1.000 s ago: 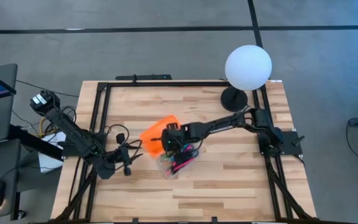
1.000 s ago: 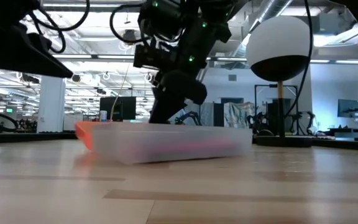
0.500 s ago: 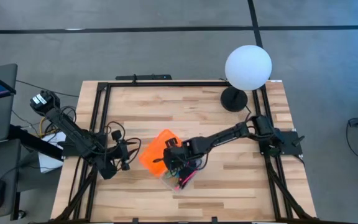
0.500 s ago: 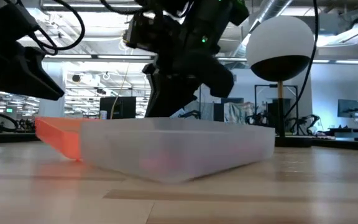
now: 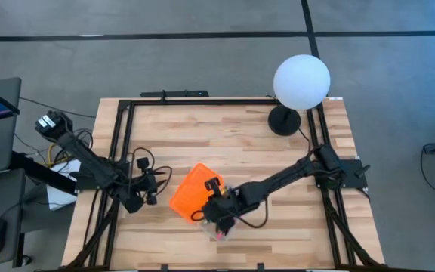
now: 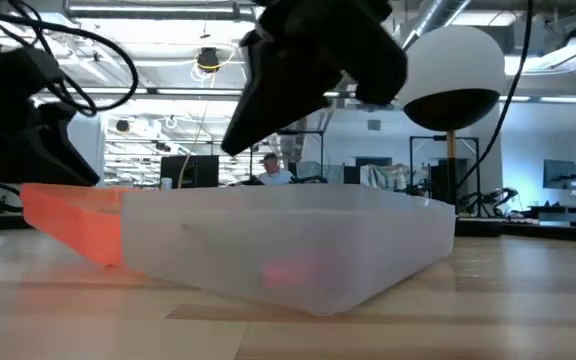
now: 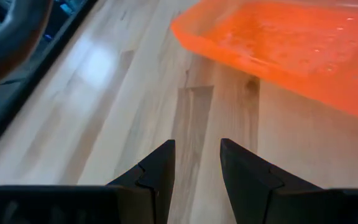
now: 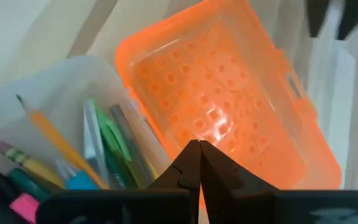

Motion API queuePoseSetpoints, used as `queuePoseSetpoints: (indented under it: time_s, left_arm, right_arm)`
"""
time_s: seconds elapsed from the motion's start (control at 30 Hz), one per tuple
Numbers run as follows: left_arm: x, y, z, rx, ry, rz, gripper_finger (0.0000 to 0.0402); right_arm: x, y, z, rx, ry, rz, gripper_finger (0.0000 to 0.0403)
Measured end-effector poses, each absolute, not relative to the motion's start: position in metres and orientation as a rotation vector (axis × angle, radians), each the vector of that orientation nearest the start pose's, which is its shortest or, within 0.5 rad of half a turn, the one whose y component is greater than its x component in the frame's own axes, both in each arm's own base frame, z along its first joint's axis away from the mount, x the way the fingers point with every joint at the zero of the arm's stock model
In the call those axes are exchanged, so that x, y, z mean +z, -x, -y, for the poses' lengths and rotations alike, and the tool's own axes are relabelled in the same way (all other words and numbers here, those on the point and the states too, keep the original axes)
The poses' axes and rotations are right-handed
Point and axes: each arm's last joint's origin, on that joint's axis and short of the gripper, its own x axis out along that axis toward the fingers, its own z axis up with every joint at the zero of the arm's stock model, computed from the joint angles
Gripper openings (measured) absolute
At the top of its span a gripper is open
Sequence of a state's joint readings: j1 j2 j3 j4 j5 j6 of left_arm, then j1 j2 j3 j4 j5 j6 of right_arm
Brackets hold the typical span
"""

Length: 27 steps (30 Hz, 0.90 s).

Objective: Pick & place school supplies into a supply box
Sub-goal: Close the supply box

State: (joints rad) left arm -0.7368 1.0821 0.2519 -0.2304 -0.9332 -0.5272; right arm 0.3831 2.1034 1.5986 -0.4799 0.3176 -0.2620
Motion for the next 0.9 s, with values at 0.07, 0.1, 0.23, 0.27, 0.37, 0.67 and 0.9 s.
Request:
queuePoseSetpoints:
  time_s: [0.07,0.1,0.23,0.27,0.37,0.67,0.9]
  left_arm:
    - [0.117,-0.126,0.079,0.332,-0.259,-0.616,0.0123]
    - [0.114,-0.126,0.078,0.320,-0.246,-0.609,0.0123]
    - [0.109,-0.128,0.073,0.275,-0.225,-0.581,0.0123]
    - [0.108,-0.129,0.072,0.269,-0.230,-0.581,0.0123]
    - [0.106,-0.129,0.069,0.274,-0.255,-0.594,0.0123]
    - [0.106,-0.136,0.063,0.205,-0.242,-0.638,0.0123]
    - [0.112,-0.145,0.063,0.108,-0.204,-0.594,0.0123]
  right_arm:
    - [0.187,-0.417,-0.168,0.154,0.555,-0.917,0.0000]
    - [0.187,-0.414,-0.173,0.138,0.549,-0.921,0.0000]
    - [0.188,-0.395,-0.198,0.063,0.513,-0.942,0.0000]
    - [0.188,-0.389,-0.204,0.036,0.497,-0.954,0.0000]
    - [0.185,-0.370,-0.222,-0.071,0.469,-0.979,0.0000]
    - [0.180,-0.322,-0.274,-0.217,0.271,-0.929,0.0000]
    - [0.155,-0.293,-0.283,-0.342,0.107,-0.905,0.0000]
